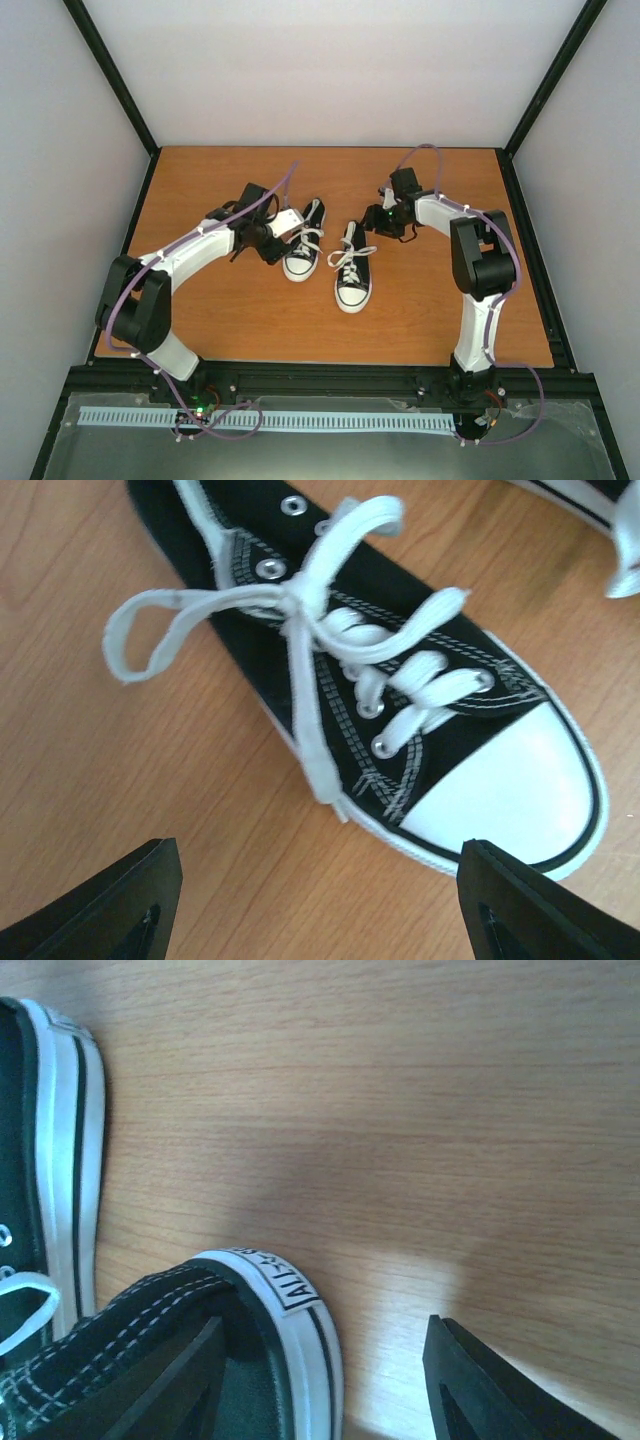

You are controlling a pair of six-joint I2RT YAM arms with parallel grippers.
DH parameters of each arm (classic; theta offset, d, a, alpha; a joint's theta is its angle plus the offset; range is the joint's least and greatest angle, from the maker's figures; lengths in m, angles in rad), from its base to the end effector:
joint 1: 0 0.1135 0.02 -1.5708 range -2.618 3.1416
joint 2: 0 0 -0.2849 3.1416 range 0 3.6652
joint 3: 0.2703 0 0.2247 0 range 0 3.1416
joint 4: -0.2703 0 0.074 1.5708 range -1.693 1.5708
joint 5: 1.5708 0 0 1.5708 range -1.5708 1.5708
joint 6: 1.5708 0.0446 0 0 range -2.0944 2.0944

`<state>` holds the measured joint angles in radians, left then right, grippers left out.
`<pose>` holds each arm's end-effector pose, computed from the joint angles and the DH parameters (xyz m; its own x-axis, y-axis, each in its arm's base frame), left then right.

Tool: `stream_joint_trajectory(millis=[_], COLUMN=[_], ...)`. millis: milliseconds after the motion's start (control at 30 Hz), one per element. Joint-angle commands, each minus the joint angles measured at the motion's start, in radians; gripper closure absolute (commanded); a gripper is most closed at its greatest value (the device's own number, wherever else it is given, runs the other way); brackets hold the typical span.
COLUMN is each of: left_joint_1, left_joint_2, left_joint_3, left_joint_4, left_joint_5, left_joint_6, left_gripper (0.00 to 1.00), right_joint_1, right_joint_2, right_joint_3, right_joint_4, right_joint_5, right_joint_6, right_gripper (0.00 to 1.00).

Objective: Tie the shoes
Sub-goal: Move the shoe to the center of the board.

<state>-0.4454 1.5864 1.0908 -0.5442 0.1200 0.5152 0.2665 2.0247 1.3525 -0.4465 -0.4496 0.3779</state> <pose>0.2715 -0.1355 0.2462 -0.4395 0.7519 -0.4915 0.8032 0.5739 0.1597 0.3823 0.1245 0.1790 -0.9616 0.0820 -0.2618 -0.0705 0.8485 0.5245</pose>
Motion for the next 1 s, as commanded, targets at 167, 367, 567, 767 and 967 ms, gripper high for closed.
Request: stream_joint_trajectory(millis=[167,367,567,767,967], left_joint_1=[0.107,0.108,0.109,0.109,0.109], left_joint_2=[-0.042,-0.060,-0.080,-0.088,-0.098], left_joint_3=[-0.001,-0.041,-0.077,-0.092,-0.102], left_joint_4=[0.052,0.090,0.103,0.108,0.114], left_joint_5=[-0.038,-0.035,-0.028,-0.025,-0.031], left_joint_6=[-0.088,-0.090,-0.095,-0.094,-0.094], left_gripper=[0.21,0.20,0.20,0.20,0.20], right_joint_1=[0.160,0.241,0.272,0.270,0.253], right_joint_2=[-0.167,-0.080,0.019,0.076,0.178], right_joint_3=[0.070,0.094,0.204,0.322,0.491], right_joint_4=[-0.135,-0.159,-0.211,-0.244,-0.265], right_joint_5=[0.351,0.458,0.509,0.666,0.700], right_joint_6=[-0.055,0.078,0.080,0.049,0.009], right_gripper=[0.28,0.17,0.47,0.88,0.96])
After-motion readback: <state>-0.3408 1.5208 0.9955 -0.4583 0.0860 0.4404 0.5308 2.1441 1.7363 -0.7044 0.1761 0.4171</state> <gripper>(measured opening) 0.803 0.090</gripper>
